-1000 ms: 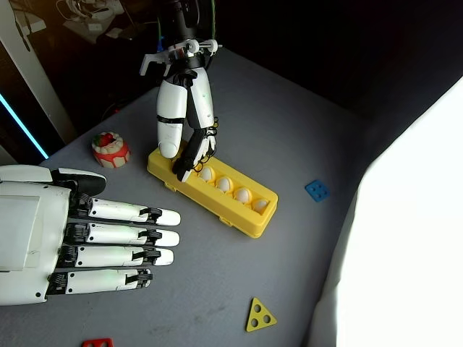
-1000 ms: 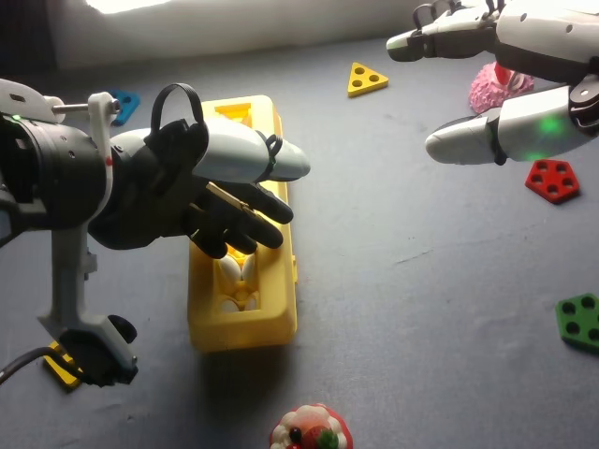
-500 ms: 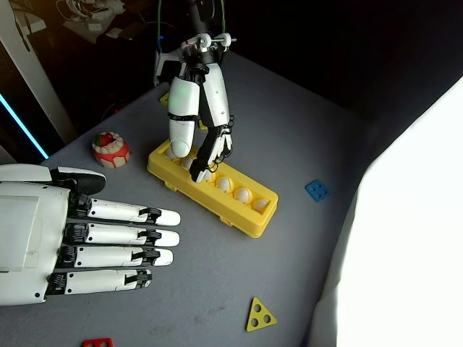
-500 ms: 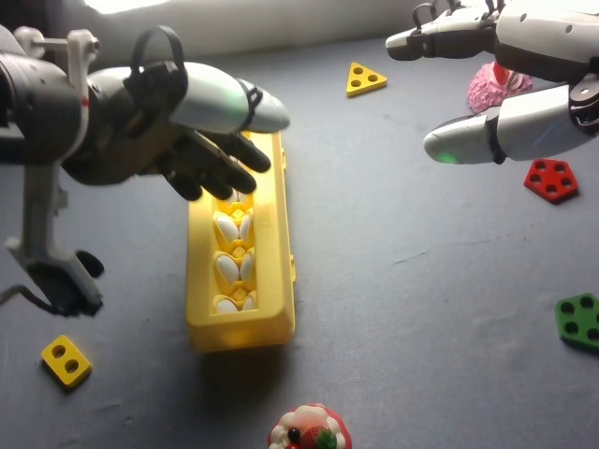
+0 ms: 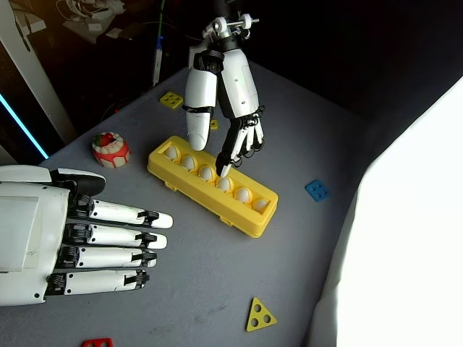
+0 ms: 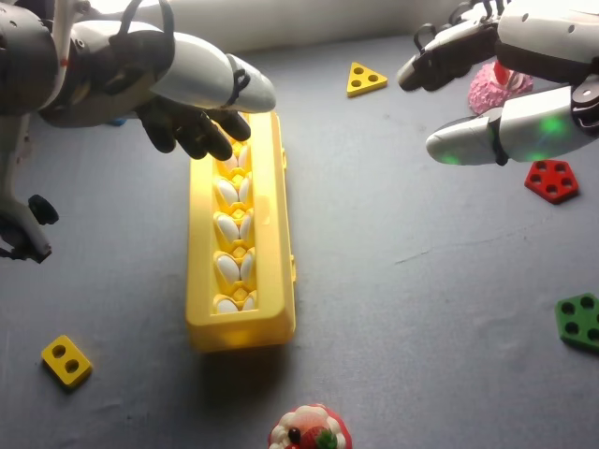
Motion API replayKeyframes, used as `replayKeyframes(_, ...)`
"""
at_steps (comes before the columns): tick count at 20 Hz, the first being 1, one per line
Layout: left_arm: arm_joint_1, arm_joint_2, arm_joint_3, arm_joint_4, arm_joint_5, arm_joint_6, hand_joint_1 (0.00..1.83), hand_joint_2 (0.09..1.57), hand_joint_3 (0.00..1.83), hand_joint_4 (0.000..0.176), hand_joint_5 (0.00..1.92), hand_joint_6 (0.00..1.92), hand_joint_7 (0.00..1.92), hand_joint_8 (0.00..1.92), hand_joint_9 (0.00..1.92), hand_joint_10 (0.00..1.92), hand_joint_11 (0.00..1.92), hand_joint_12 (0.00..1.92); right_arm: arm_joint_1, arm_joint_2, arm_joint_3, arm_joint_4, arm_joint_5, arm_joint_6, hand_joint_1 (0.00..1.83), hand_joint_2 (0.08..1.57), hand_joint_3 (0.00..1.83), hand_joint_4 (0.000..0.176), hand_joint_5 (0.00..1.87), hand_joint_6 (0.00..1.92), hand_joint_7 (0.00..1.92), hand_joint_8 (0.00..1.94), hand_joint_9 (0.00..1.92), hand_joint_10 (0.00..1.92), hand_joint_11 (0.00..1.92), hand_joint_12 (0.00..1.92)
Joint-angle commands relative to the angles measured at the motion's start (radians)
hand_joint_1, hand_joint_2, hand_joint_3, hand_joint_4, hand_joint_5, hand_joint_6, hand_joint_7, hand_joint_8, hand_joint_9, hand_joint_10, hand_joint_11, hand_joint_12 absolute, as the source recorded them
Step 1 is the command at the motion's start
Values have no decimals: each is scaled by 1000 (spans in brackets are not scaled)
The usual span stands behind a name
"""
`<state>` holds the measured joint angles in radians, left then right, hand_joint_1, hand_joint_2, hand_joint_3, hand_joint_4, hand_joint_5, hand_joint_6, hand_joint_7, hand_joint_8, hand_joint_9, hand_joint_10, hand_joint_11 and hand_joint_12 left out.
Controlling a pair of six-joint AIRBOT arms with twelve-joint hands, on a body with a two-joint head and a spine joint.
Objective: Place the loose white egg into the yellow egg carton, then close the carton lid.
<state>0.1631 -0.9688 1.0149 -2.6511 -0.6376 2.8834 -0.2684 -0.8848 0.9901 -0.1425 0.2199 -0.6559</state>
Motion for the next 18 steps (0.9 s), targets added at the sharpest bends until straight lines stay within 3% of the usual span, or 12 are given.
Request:
replayKeyframes(1, -21, 9, -3, 30, 76, 2, 129, 1308, 0, 0, 648, 28, 760, 33, 338, 943, 4, 1683, 14, 10, -5, 9, 111, 0, 461, 1143, 0, 0, 533, 717, 716, 464, 422, 1237, 125, 1823)
replayKeyframes(2, -28, 13, -9, 50, 77, 2, 137, 1312, 0, 0, 703, 80, 752, 397, 416, 1191, 131, 1739, 14, 11, -7, 9, 111, 0, 436, 1153, 1, 0, 660, 893, 680, 961, 462, 1492, 281, 1908)
replayKeyframes(3, -35, 15, -12, 62, 77, 2, 149, 1311, 0, 0, 730, 118, 672, 768, 467, 1303, 217, 1763, 14, 12, -7, 9, 111, 0, 428, 1162, 3, 0, 690, 951, 659, 1140, 463, 1580, 337, 1918)
replayKeyframes(4, -41, 15, -15, 72, 77, 2, 167, 1306, 0, 0, 751, 159, 616, 1027, 475, 1415, 265, 1805, 14, 12, -7, 9, 111, 0, 440, 1163, 2, 0, 733, 965, 678, 1231, 487, 1623, 412, 1920)
replayKeyframes(5, -51, 16, -19, 83, 77, 2, 167, 1306, 0, 0, 751, 159, 616, 1027, 475, 1415, 265, 1805, 14, 12, -7, 9, 111, 0, 440, 1163, 2, 0, 733, 965, 678, 1231, 487, 1623, 412, 1920)
replayKeyframes(6, -58, 16, -21, 89, 77, 2, 224, 1302, 0, 0, 771, 365, 654, 1329, 575, 1627, 419, 1911, 14, 12, -7, 9, 111, 0, 473, 1166, 2, 0, 784, 1093, 794, 1285, 640, 1584, 502, 1921)
replayKeyframes(7, -65, 16, -23, 91, 75, 2, 236, 1300, 0, 0, 786, 515, 700, 1428, 622, 1701, 514, 1919, 14, 12, -8, 9, 111, 0, 448, 1180, 4, 0, 831, 1109, 932, 1195, 789, 1498, 572, 1921)
replayKeyframes(9, -74, 16, -28, 95, 69, 2, 210, 1309, 1, 0, 725, 917, 762, 1480, 698, 1735, 597, 1921, 14, 12, -8, 9, 111, 0, 440, 1184, 2, 0, 885, 1212, 1047, 1291, 911, 1683, 731, 1921)
replayKeyframes(12, -84, 19, -38, 95, 64, 2, 79, 1335, 3, 0, 726, 1266, 828, 1461, 781, 1688, 657, 1862, 14, 12, -8, 9, 111, 0, 374, 1215, 7, 0, 926, 1282, 1086, 1475, 999, 1881, 923, 1921)
replayKeyframes(18, -94, 32, -51, 95, 62, 15, 82, 1323, 0, 0, 754, 1265, 865, 1436, 795, 1654, 675, 1826, 13, 13, -8, 9, 111, -1, 373, 1218, 1, 0, 885, 1302, 1063, 1441, 972, 1846, 879, 1921)
